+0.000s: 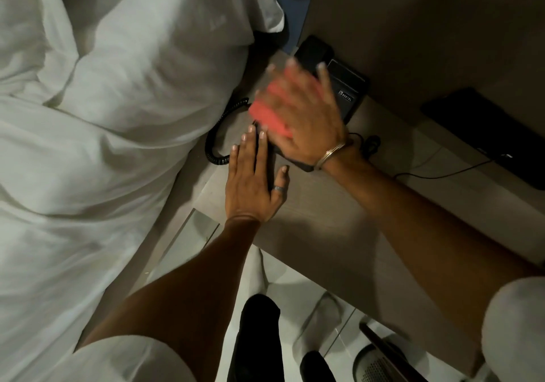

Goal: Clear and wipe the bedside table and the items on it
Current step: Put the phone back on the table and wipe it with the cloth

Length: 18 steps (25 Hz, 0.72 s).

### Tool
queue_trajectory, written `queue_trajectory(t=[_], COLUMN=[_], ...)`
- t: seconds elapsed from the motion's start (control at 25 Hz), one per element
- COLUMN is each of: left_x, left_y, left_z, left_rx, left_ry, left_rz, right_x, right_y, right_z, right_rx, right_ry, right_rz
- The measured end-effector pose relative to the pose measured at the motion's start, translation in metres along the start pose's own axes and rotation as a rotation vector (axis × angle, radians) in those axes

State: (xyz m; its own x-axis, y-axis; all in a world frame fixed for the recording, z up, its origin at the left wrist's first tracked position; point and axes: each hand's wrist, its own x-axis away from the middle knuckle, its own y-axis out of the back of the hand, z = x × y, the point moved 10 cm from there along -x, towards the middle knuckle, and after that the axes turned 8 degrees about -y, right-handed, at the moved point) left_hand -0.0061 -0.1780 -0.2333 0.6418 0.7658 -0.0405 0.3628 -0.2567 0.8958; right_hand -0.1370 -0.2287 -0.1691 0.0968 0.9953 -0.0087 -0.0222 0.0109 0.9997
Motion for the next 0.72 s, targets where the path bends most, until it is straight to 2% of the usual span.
queue_trajectory(t=[0.08,0.12,0.24,0.28,0.32,0.4,0.48,0.56,0.72], left_x=[0.001,0.002,0.003,0.002,0.002,0.003,0.002,0.000,0.000], left_y=[-0.002,-0.003,-0.006,-0.006,-0.007,-0.007,-0.005,-0.003,-0.003], left_z=[0.006,0.007,0.004,0.006,0.008,0.009,0.006,0.006,0.004], left_rx=[-0.004,-0.006,-0.004,0.001,0.004,0.010,0.017,0.012,-0.015], left_ry=[0.042,0.042,0.025,0.032,0.044,0.054,0.043,0.033,0.054], left_rz=[0.008,0.010,0.024,0.032,0.041,0.047,0.033,0.015,0.044], right_x=[-0.009,-0.007,-0.004,-0.010,-0.018,-0.021,-0.013,-0.010,0.021], right_y=[0.004,0.005,-0.001,0.001,0.004,0.007,0.011,0.015,0.014], right_z=[-0.031,-0.029,0.002,-0.008,-0.024,-0.057,-0.054,-0.042,-0.021], right_rx=[-0.078,-0.076,-0.007,-0.015,-0.049,-0.163,-0.196,-0.187,-0.179], right_ry=[-0.316,-0.351,0.037,0.048,-0.051,-0.401,-0.565,-0.563,-0.453], right_rz=[-0.070,-0.094,-0.036,-0.010,-0.005,-0.033,-0.084,-0.069,0.078])
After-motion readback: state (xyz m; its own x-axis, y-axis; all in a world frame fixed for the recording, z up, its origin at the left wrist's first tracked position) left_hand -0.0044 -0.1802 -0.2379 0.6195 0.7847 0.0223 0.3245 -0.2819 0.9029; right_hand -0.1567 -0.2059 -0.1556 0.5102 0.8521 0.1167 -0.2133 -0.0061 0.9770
